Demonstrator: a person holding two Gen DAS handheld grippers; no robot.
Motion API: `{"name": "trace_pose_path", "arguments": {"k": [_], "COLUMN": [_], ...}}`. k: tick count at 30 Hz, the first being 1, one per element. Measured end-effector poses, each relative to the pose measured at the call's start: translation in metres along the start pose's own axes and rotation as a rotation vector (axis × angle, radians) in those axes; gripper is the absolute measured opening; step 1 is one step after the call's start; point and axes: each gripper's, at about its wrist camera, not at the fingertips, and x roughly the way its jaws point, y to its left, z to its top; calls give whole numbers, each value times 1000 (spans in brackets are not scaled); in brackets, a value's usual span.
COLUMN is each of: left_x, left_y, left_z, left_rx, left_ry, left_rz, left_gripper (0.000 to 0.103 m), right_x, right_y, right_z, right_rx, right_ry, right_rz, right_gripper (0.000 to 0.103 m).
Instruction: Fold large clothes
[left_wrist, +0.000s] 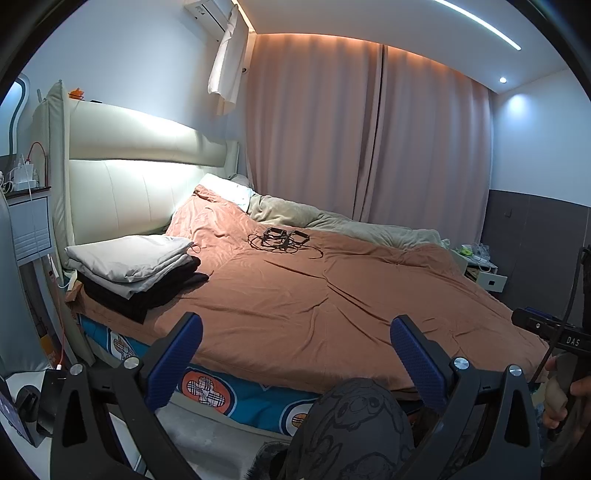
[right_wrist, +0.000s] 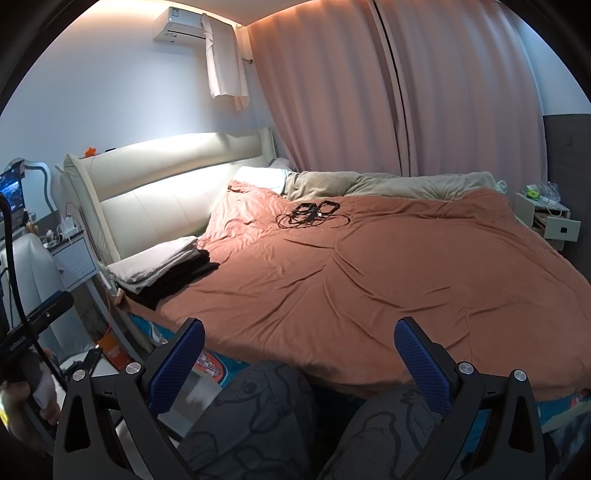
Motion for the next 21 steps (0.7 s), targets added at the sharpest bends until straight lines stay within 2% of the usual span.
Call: {"name": "trace_pose_path", "arguments": {"k": [21], "left_x": [2], "left_y": [-13], "left_z": [0], "left_rx": [11], "left_ry": [-3], "left_rz": [18], "left_gripper": [103], "right_x": [-3], "right_y": [-2], "right_z": [-1], "right_rx": [17], "right_ry": [-2], "right_rz": [-25], "right_gripper": [103]}}
